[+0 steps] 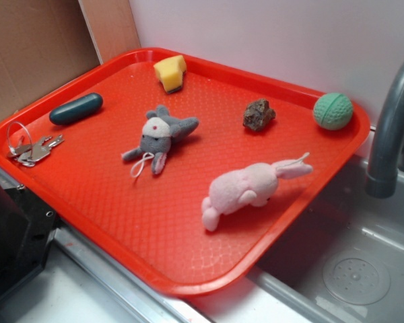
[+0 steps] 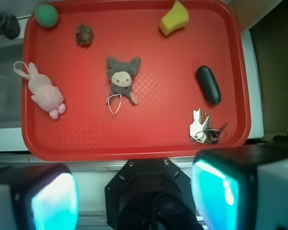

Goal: Grab the green ball.

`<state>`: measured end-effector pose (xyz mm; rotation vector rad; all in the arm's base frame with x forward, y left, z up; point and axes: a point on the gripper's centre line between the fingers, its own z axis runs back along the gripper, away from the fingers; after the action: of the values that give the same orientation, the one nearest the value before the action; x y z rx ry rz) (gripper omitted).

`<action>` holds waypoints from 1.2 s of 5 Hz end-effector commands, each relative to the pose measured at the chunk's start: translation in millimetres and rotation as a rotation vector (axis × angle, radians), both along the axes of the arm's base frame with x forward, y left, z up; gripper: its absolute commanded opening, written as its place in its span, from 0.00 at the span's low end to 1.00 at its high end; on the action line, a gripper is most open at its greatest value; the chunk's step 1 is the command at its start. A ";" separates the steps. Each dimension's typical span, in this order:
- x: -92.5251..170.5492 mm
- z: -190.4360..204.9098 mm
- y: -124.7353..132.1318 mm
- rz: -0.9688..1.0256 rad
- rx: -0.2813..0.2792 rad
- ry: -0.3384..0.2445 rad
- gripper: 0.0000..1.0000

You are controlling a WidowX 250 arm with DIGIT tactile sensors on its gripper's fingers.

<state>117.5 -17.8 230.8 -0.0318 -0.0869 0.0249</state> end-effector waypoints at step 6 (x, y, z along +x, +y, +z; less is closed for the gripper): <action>132.0 -84.5 -64.7 -0.514 -0.006 -0.236 1.00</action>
<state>243.9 -77.9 125.1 -0.0603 -0.2373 -0.4835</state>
